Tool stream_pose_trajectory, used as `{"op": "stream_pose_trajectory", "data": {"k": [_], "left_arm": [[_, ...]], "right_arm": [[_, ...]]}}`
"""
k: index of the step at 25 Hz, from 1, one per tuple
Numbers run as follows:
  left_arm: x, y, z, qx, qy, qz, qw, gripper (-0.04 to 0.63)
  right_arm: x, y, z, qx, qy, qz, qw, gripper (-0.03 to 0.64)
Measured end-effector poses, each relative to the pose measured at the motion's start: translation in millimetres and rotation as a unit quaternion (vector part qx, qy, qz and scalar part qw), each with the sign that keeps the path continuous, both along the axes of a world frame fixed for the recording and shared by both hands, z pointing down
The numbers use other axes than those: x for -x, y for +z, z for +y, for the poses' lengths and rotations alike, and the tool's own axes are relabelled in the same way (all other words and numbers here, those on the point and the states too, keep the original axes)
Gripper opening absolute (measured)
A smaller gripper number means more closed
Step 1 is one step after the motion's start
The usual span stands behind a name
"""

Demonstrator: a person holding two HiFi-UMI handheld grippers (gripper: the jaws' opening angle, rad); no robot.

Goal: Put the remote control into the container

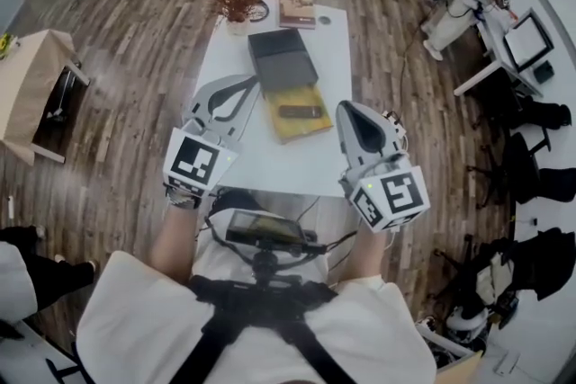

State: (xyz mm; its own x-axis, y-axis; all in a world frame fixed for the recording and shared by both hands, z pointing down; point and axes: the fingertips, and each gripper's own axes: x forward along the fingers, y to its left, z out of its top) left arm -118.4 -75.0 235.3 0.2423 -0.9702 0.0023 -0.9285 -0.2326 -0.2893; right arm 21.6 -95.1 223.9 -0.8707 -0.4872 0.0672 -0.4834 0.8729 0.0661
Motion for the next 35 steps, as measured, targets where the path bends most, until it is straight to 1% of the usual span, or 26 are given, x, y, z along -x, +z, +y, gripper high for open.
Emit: {"op": "stream_pose_trajectory", "data": {"k": [3,5,9,13,16,22,30,35], "left_arm": [[4.7,-7.1,10.6,-0.008,-0.005,-0.004,1.0,0.012],[8.8,-13.5,18.4,-0.012,-0.013,-0.003,0.9998,0.012],[14.6,-26.6,31.5,-0.026,-0.016,-0.002,0.9995,0.012],[18.7,-36.8,43.5,-0.037,-0.024,-0.005,0.999,0.012],[21.1,-40.4,50.4,-0.042,-0.031,-0.008,0.9986,0.012],[25.0,-43.0,59.4,-0.042,-0.051,-0.01,0.9977,0.012],[24.3,-42.3,67.3,-0.038,-0.054,-0.011,0.9978,0.012],[22.9,-38.1,67.7,-0.037,-0.047,-0.013,0.9981,0.012]], "right_arm": [[3.3,-10.2,8.5,-0.011,0.001,-0.001,1.0,0.003],[5.5,-16.5,15.8,-0.016,-0.003,-0.002,1.0,0.003],[11.3,-28.8,27.0,-0.026,-0.009,-0.004,1.0,0.003],[16.6,-37.3,36.1,-0.028,-0.021,-0.017,0.999,0.003],[18.7,-38.8,42.0,-0.03,-0.018,-0.015,0.999,0.003],[19.9,-34.9,47.6,-0.033,-0.011,0.001,0.999,0.003],[17.4,-34.6,55.4,-0.033,-0.006,0.0,0.999,0.003],[15.7,-31.6,56.9,-0.034,0.0,0.003,0.999,0.003]]}}
